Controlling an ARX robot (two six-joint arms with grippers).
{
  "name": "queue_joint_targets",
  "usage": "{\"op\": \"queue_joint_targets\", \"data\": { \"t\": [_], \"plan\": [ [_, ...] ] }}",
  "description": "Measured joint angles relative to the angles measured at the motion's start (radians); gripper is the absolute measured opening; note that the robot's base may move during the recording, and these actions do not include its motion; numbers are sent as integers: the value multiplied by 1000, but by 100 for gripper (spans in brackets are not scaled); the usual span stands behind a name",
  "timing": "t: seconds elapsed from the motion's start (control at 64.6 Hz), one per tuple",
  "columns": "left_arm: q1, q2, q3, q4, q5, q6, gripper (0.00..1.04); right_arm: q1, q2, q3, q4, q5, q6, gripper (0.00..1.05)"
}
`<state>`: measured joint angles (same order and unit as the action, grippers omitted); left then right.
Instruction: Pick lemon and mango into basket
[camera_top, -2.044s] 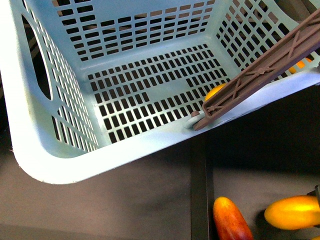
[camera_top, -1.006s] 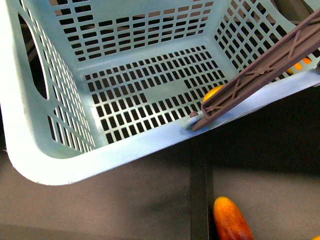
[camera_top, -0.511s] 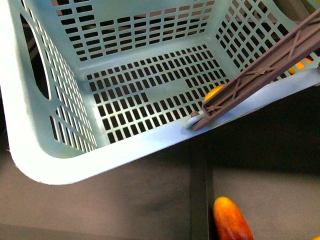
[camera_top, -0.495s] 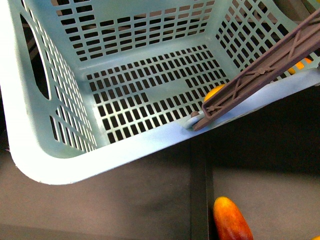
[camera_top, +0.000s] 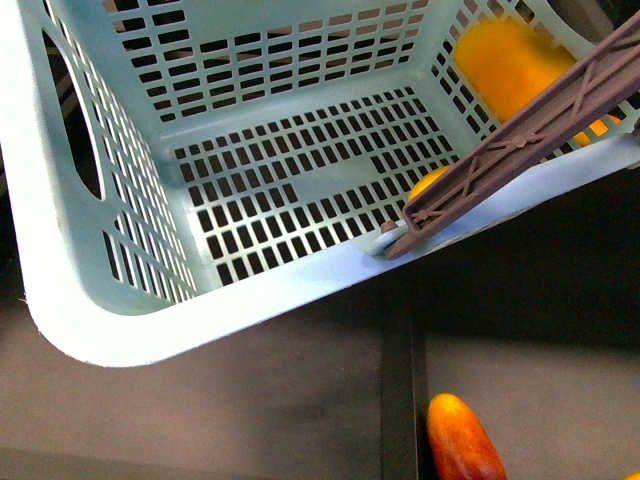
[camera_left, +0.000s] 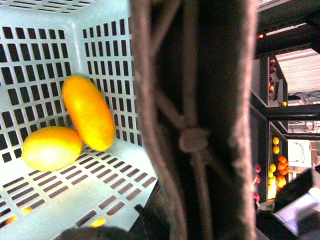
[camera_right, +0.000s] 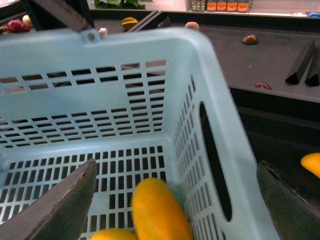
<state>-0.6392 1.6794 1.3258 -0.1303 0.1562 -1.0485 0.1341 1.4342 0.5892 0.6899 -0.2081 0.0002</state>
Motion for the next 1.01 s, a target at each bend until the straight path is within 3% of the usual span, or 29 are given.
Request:
{"op": "queue_joint_targets", "data": {
  "t": [0.139, 0.217, 0.232, 0.248, 0.511, 1.006],
  "plan": [
    [0, 0, 0, 0, -2, -4, 5, -114, -171, -76, -115, -17, 15, 96],
    [0, 0, 0, 0, -7, -3, 5, -133, -281, -160, -43, 146, 8, 85],
    [0, 0, 0, 0, -5, -3, 5, -135, -544, -314, -68, 205, 6, 53],
    [0, 0, 0, 0, -2, -2, 5, -135, -559, -330, -68, 205, 6, 48],
    [-2, 0, 0, 0, -3, -2, 5, -135, -681, -443, -90, 206, 6, 2],
    [-1, 0, 0, 0, 0, -3, 5, -135, -925, -543, -236, 207, 3, 2]
  ]
}}
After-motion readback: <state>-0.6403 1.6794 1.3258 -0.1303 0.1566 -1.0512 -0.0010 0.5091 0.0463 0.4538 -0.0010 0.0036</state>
